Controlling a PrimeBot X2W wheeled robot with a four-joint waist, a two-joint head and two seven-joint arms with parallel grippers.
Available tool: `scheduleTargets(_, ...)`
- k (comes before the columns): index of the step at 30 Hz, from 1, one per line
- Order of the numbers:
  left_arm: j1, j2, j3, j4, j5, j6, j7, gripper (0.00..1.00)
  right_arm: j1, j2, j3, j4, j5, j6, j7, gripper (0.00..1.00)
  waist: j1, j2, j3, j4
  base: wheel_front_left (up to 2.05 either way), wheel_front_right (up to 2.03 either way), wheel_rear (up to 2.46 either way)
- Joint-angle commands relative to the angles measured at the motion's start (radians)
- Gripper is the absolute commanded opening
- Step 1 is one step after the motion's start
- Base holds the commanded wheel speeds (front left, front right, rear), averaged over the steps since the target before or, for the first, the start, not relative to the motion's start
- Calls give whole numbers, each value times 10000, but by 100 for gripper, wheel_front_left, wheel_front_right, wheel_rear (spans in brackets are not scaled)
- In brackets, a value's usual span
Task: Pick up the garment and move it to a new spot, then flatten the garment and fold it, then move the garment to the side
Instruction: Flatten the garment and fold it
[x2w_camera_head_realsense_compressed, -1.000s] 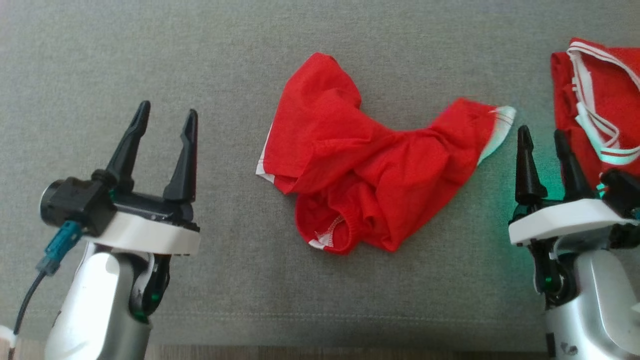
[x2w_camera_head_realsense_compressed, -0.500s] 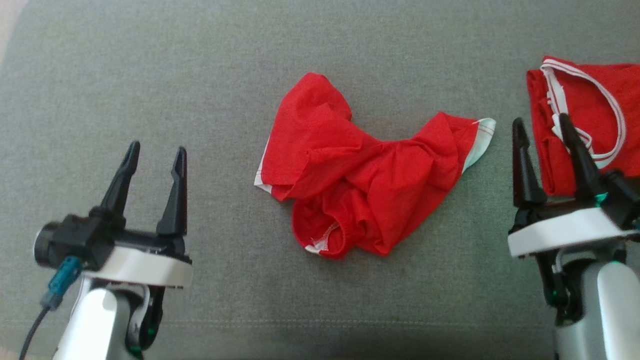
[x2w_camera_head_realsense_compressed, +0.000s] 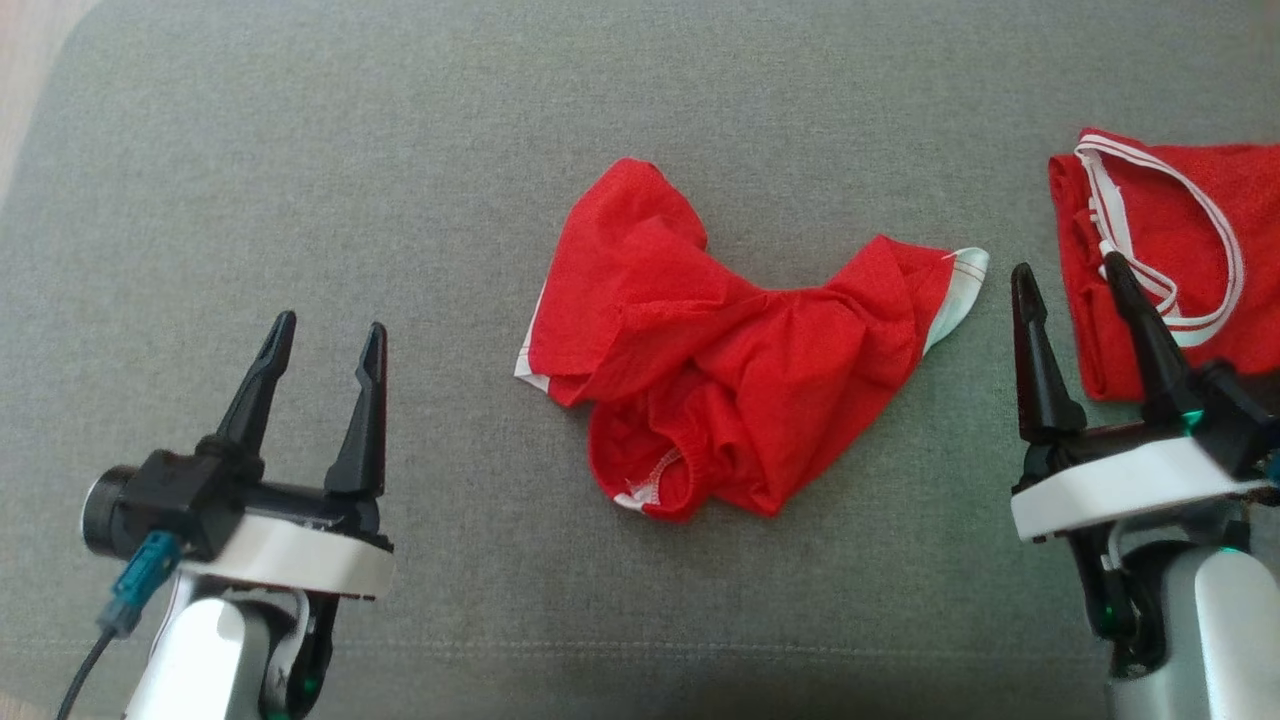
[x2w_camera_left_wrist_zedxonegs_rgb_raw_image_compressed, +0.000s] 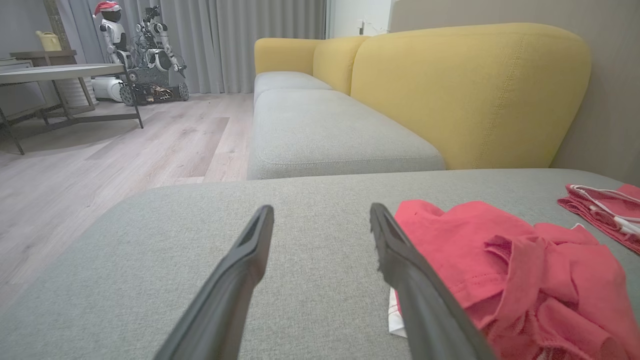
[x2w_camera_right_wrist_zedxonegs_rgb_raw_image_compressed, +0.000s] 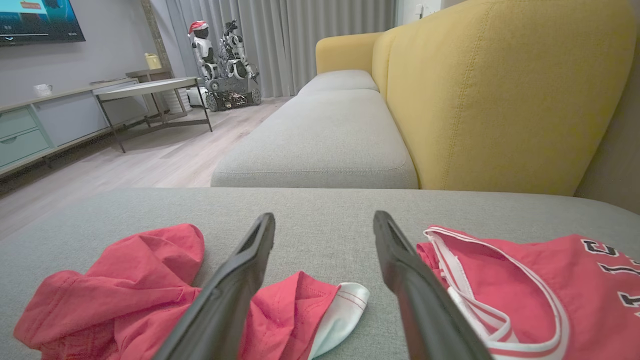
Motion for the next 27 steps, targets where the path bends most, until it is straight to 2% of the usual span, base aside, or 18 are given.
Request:
scheduleTargets(1,-292,294,296,-373,93,41,12,100,-69,-16,235,-389,81,-7,23,100,0,0,18,14,0,0,0)
scheduleTargets(6,-469,269,-236,-275,-50,-440,404,100,-95,-16,238,-334,138,-7,24,100,0,0,66,32,0,0,0)
scheduleTargets(10,-654,209,-1379,-137,-6,-968,1044,100,-120,-16,283,-320,152,-7,53,100,0,0,150,-10,0,0,0)
scheduleTargets(13,-762,179,-2410,98,-75,-1196,1494,100,-173,-16,347,-309,171,-7,66,100,0,0,259,-108,0,0,0)
scheduleTargets(21,-1432,481,-4664,916,-720,-1319,1737,100,-304,-16,396,-301,328,-7,18,100,0,0,674,-468,0,0,0)
scheduleTargets(27,-2203,640,-5345,1975,-968,-1322,1725,100,-407,-16,417,-248,447,-7,-48,100,0,0,896,-703,0,0,0)
